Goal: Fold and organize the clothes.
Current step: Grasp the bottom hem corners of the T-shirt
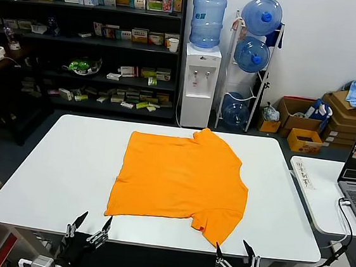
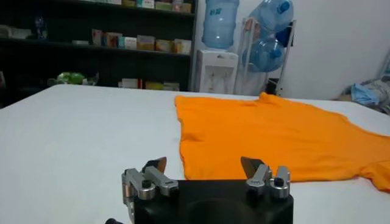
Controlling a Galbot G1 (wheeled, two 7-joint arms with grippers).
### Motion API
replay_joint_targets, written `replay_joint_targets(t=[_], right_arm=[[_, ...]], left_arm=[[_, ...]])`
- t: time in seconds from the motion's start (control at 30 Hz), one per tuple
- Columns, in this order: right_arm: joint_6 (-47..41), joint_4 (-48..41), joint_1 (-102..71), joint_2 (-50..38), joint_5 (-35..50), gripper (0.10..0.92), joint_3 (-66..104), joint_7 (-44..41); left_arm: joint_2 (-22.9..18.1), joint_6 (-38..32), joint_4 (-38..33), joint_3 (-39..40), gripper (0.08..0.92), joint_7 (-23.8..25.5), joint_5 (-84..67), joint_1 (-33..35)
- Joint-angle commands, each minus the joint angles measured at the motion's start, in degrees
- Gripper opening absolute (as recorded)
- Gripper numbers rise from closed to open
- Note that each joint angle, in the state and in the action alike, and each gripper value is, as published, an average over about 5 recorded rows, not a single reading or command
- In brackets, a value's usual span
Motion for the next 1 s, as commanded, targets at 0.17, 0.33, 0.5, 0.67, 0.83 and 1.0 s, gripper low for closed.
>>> replay_joint_targets(t=[0.17, 0.33, 0.5, 0.67, 0.83, 1.0], right_arm=[[-4.3, -0.5, 4.6, -1.1, 2.7, 0.823, -1.8, 3.0], [-11.0, -2.6, 10.5, -2.4, 4.7, 0.823, -5.1, 5.1], [-12.8, -6.2, 13.8, -2.7, 5.5, 0.823, -7.1, 5.7], [-13.4, -7.7, 14.4, -2.5, 5.7, 0.823, -8.1, 5.7], [-13.3, -8.8, 14.2, -2.3, 5.3, 0.757, -8.6, 5.7], [-13.5, -8.7, 13.4, -2.4, 4.4, 0.619, -8.6, 6.1]], left_arm=[[0.7, 2.9, 2.9, 1.3, 0.823, -0.7, -3.9, -5.8], [1.2, 6.0, 6.8, 2.9, 0.823, -1.3, -6.1, -12.4], [1.5, 6.9, 10.1, 4.5, 0.823, -1.7, -6.5, -15.5], [1.4, 7.0, 10.5, 5.1, 0.823, -1.7, -6.3, -14.9], [1.0, 7.1, 10.9, 5.8, 0.817, -1.8, -5.8, -14.6], [1.2, 7.2, 11.4, 6.1, 0.727, -1.9, -5.2, -14.3]])
